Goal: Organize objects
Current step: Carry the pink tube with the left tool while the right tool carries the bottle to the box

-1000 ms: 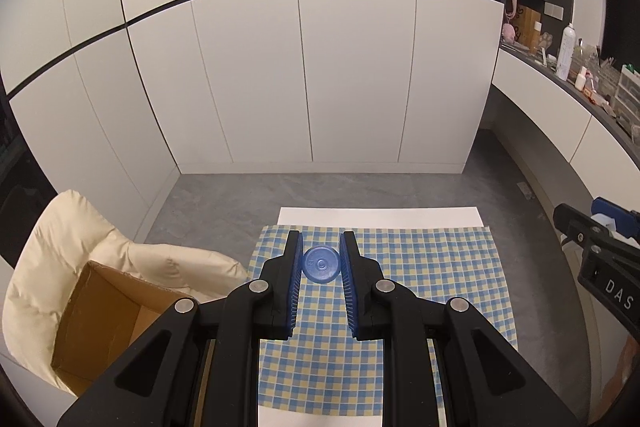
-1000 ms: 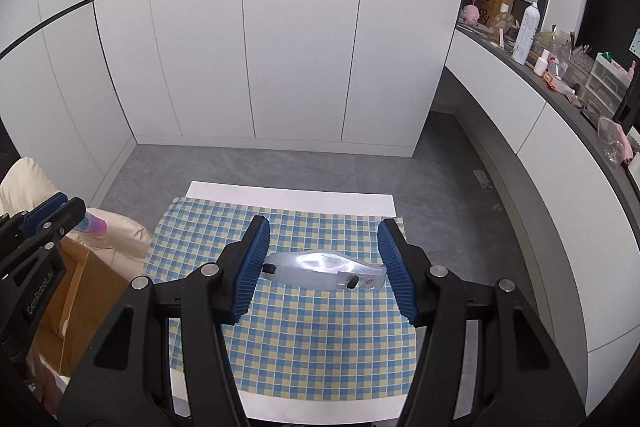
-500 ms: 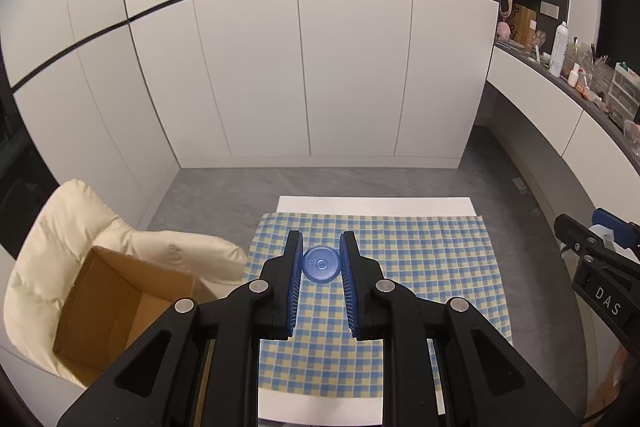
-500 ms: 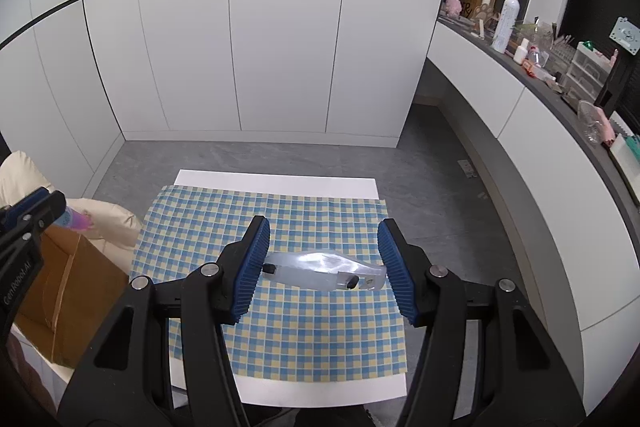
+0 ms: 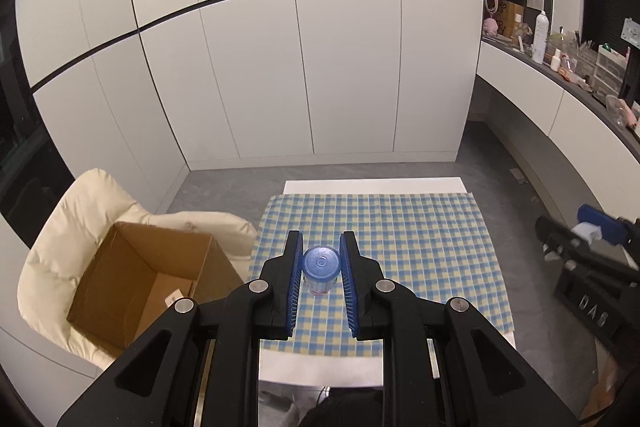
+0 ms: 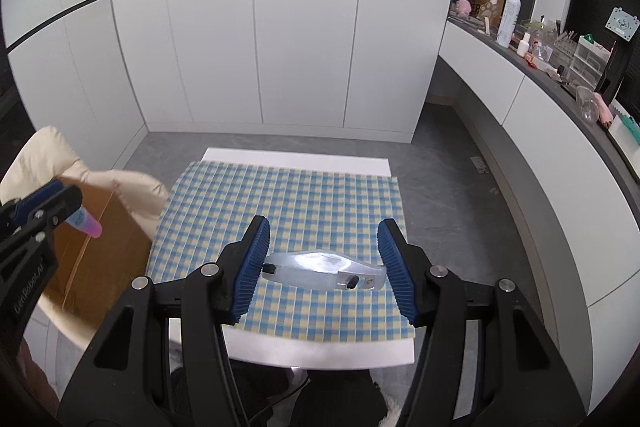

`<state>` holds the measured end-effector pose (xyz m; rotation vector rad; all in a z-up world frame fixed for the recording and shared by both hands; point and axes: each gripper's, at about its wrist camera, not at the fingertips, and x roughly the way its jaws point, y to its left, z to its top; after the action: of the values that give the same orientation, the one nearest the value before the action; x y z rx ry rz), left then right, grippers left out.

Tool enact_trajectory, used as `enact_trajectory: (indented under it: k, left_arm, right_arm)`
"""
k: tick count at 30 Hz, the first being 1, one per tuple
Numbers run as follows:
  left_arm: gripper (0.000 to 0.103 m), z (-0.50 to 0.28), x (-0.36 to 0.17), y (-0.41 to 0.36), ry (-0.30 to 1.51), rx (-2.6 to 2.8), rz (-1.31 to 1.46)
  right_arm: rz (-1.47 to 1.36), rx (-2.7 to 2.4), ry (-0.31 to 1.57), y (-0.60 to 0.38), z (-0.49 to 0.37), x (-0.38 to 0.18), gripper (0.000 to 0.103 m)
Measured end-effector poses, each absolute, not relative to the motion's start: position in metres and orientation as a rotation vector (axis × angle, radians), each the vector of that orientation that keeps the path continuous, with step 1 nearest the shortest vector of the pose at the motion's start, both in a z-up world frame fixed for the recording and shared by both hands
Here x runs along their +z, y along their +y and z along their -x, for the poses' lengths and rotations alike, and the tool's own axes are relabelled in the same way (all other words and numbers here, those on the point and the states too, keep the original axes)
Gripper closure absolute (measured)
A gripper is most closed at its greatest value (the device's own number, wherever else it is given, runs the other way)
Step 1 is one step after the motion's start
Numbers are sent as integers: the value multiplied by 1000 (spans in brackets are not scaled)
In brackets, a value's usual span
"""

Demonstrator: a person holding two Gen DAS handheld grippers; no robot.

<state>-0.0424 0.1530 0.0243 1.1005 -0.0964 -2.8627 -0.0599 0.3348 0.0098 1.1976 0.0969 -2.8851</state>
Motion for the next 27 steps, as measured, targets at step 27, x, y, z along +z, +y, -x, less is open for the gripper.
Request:
enact_trajectory:
  k: [27]
  left_arm:
    - [85,-71,-3,142,-126,-2812,-1159]
  right_arm:
    - [-1353,-2761,32,349,-60,-44,44]
